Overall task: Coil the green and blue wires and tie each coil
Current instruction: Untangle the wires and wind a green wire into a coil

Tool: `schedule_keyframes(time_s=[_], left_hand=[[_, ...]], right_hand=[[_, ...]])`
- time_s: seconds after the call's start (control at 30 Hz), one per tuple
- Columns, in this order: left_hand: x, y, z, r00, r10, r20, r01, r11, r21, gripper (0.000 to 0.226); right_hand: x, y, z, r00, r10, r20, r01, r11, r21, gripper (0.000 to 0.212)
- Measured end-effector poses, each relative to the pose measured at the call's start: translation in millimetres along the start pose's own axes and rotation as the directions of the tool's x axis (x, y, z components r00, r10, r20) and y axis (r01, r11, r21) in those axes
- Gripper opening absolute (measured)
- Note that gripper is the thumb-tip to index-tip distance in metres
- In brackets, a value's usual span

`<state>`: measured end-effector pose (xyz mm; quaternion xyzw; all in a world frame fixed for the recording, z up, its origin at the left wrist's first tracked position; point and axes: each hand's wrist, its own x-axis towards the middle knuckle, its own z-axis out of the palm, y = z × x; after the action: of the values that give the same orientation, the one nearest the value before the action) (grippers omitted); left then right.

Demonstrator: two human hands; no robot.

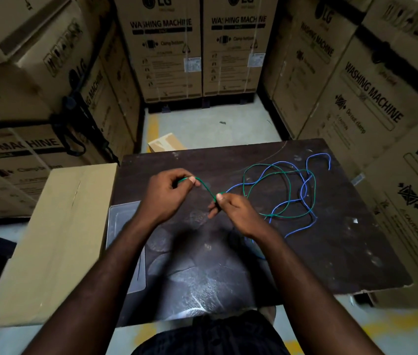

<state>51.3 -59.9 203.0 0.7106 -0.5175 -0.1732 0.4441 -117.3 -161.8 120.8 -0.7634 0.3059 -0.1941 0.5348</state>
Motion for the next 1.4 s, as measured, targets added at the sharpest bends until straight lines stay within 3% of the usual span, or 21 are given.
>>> schedule_keyframes(time_s=[0.13,0.27,0.37,0.53,0.97,1.07,1.3,1.4], left_hand=[[10.2,-11.0,-0.6,0.994,-0.041,-0.105,0.04,0.999,-0.017,0.012],[19.5,-35.4,0.5,0.977,-0.149,-0.153,0.155,0.988,0.023,0.019],[16.0,-57.0,11.7,0.971,-0.219,-0.095,0.226,0.972,0.069,0.021],[-1.4,-65.3,41.7,0.968,-0.25,-0.019,0.251,0.967,0.035,0.026],[-35.1,-69.5,65.4,0.962,-0.232,0.144,0.222,0.972,0.078,0.026],[-40.1,-60.8,69.3,0.965,-0.187,0.186,0.168,0.979,0.113,0.024],[-47.2,-11.0,48.4,0.955,0.027,0.295,-0.036,0.999,0.024,0.019],[-40.5,1.8,29.9,0.943,0.071,0.325,-0.098,0.993,0.068,0.022]], right_hand=[[-6.9,-8.7,5.3,0.995,-0.036,0.091,0.038,0.999,-0.019,0.041],[-12.7,-23.9,10.5,0.994,-0.003,0.109,-0.036,0.934,0.356,0.04],[-10.8,-39.2,8.2,0.995,-0.023,0.094,-0.033,0.831,0.555,0.036],[-6.1,-48.0,3.2,0.998,-0.041,0.042,-0.002,0.69,0.724,0.034],[5.8,-52.7,-12.4,0.969,0.143,-0.201,0.116,0.454,0.883,0.033],[10.2,-51.2,-10.8,0.961,0.141,-0.237,0.14,0.491,0.86,0.029],[17.4,-24.4,2.1,0.962,0.09,-0.257,0.102,0.755,0.647,0.027],[16.9,-18.6,4.5,0.971,0.049,-0.233,0.087,0.838,0.539,0.031]])
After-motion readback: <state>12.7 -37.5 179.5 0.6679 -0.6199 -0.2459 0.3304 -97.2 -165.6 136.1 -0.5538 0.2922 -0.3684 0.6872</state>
